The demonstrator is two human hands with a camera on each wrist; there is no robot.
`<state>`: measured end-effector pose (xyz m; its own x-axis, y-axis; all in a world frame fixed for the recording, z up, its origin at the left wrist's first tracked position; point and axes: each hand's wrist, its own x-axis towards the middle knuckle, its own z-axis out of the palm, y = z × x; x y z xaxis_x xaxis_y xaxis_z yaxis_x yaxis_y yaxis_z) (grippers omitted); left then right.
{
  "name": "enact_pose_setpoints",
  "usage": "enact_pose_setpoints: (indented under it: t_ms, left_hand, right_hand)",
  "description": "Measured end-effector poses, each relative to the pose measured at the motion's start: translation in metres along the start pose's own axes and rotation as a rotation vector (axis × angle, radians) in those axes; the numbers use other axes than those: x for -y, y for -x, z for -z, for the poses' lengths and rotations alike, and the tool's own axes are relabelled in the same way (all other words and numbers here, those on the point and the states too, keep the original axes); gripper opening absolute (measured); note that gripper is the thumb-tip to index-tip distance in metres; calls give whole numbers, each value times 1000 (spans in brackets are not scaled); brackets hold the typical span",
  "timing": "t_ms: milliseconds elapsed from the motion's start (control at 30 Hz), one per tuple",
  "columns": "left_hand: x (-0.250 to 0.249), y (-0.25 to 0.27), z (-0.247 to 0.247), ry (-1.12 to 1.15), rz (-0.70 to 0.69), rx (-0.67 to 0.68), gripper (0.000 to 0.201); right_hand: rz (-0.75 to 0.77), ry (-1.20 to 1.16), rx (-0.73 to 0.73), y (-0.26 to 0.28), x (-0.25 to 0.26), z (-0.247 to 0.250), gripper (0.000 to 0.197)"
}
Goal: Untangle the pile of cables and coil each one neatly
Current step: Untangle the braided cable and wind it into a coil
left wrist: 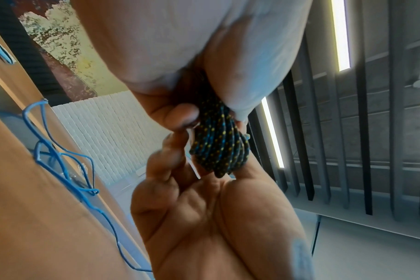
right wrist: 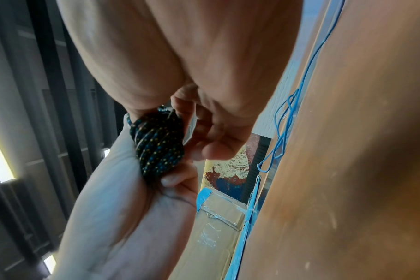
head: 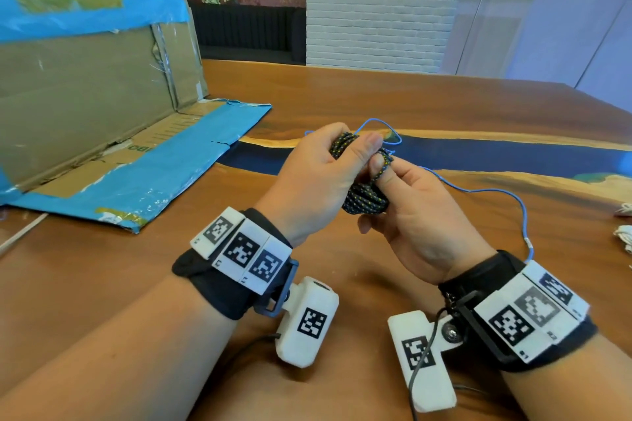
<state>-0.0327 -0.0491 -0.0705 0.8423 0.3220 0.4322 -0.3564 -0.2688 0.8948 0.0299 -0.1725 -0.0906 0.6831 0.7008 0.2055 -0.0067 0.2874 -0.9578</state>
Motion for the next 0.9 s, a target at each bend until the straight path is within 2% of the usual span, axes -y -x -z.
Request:
enact_pose_setpoints:
  t_ms: [67,167,333,467,633,767,900]
  left_hand:
    - [1,0,-1,-35,5,-1,33]
    - [2,-1,-2,-23,45,4,31]
    - [2,-1,3,-15,21,28,34]
    - [-1,0,1,-36,17,-1,37]
    - [-2,0,1,-71,-10,-43,40]
    - [1,0,2,-111,-29,-58,42]
    - [3,1,1,-131,-34,-56,47]
  right_hand:
    - [-8,27,-15,1,1,0,42]
    - [-32,10,-14,1,1,-1,51]
    - [-49,-74,-5,2,-2,-4,52]
    - [-62,-162,-26,1,0,-3,53]
    - [-41,-125,-7,-1,4,6,62]
    - [38,-43,-21,0,7,11,47]
    - [75,-60,-7,2,8,13,32]
